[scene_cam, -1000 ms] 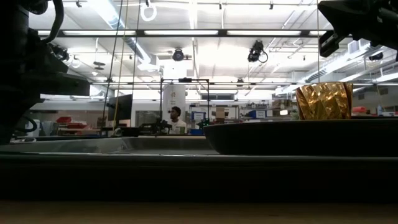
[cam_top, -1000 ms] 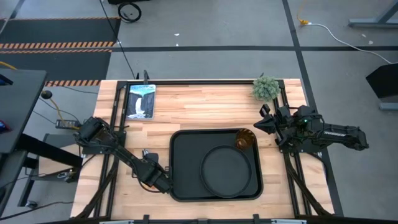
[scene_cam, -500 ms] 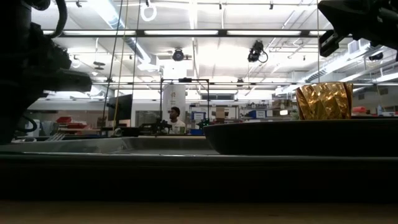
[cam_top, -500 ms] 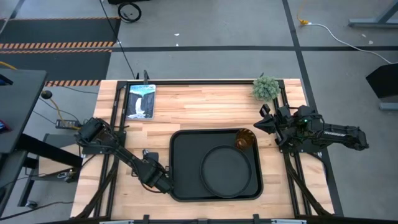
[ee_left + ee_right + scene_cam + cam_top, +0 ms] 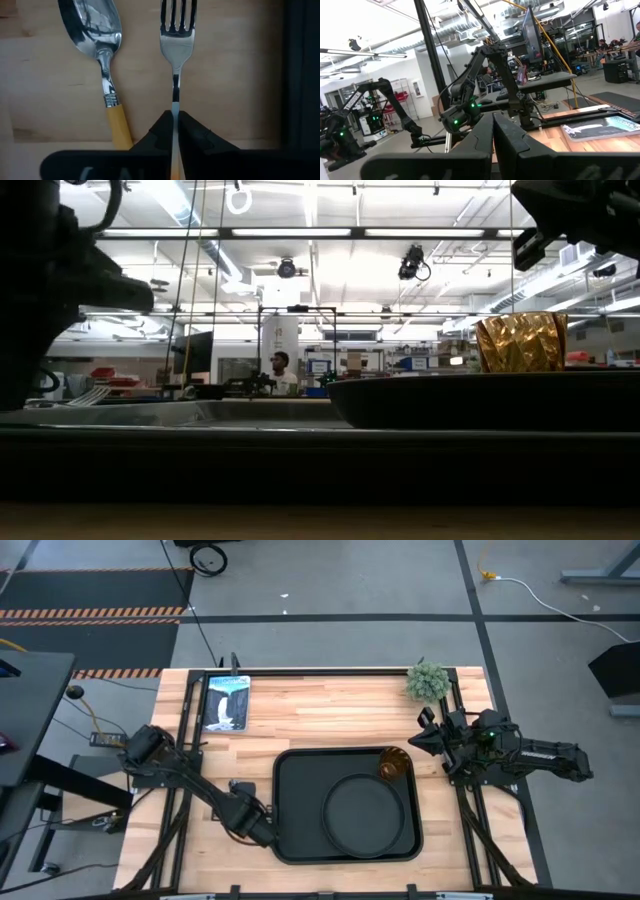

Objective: Pick and place plate/cup/fork/spoon on tray
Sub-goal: Put the fork on the serving tray

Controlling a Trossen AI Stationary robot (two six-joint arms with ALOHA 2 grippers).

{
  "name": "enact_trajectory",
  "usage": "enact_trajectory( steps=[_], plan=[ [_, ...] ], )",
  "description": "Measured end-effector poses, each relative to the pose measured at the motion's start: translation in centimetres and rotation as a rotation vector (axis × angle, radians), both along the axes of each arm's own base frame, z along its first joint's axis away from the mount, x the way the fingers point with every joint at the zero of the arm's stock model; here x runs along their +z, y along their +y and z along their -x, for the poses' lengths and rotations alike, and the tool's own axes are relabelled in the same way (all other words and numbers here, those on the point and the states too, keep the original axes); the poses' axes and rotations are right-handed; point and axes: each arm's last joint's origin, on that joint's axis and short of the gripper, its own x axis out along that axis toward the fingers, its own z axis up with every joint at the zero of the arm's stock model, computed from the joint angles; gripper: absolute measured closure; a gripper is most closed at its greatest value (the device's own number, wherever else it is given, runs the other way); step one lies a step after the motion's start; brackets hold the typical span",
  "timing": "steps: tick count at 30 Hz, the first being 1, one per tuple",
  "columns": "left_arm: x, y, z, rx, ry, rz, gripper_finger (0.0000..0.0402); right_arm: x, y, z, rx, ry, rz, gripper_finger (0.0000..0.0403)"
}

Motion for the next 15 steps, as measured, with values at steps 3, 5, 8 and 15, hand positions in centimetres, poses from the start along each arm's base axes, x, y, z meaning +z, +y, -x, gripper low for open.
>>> enact_trajectory(
  steps=[3,5,8,15],
  plan=[
    [0.6,0.2,0.1,-0.003,-0.012,0.006,0.0382,0.0,0.0,0.0,0.000,0.000,0.000,0.0385],
    [0.8,0.3,0.1,-0.008,-0.024,0.008,0.0380,0.0,0.0,0.0,0.000,-0.001,0.000,0.0385],
    [1.5,0.4,0.2,-0.013,-0.066,-0.007,0.0379,0.0,0.0,0.0,0.000,0.000,0.000,0.0385],
    [2.9,0.6,-0.8,-0.031,-0.282,-0.069,0.0378,0.0,0.0,0.0,-0.001,0.000,0.000,0.0385]
  ],
)
